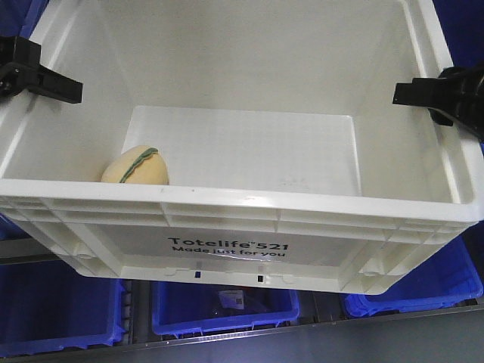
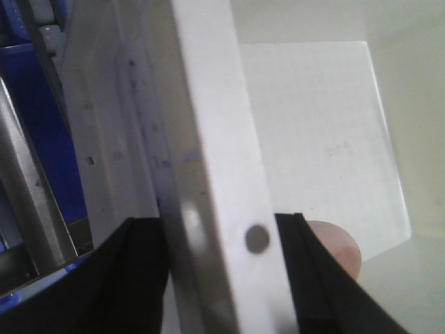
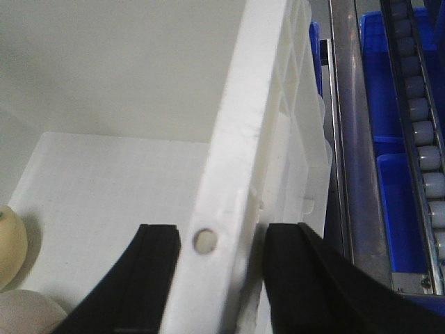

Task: Place moving items into box and shelve
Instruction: 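Carry the tote with both grippers over the roller-conveyor shelf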

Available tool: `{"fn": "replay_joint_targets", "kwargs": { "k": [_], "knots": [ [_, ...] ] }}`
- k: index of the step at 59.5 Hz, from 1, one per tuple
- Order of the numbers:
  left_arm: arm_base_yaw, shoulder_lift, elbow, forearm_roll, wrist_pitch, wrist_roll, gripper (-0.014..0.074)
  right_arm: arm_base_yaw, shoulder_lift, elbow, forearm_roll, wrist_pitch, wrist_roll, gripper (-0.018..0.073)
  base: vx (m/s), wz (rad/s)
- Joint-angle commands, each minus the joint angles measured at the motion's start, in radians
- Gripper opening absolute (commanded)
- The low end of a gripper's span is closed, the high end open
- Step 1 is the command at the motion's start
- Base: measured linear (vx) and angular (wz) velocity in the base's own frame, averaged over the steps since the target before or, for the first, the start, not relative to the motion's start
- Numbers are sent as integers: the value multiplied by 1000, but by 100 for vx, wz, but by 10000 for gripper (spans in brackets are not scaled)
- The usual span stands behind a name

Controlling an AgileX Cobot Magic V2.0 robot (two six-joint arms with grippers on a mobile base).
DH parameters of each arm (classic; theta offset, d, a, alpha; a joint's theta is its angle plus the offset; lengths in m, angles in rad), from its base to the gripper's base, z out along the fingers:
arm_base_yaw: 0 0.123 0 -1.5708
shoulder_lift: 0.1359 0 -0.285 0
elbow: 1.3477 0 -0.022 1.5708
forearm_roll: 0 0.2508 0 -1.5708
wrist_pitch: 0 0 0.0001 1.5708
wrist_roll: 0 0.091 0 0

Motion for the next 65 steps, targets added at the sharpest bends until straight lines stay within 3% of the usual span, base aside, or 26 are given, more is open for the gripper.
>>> {"fn": "replay_joint_targets", "kwargs": {
  "k": [1,65],
  "knots": [
    [-11,-41,-44,-188,-39,23,-3,9,-27,-44,87,-154,-3,-6,9,-1],
    [-11,-41,-44,-188,-39,23,-3,9,-27,-44,87,-154,-3,-6,5,1]
  ]
}}
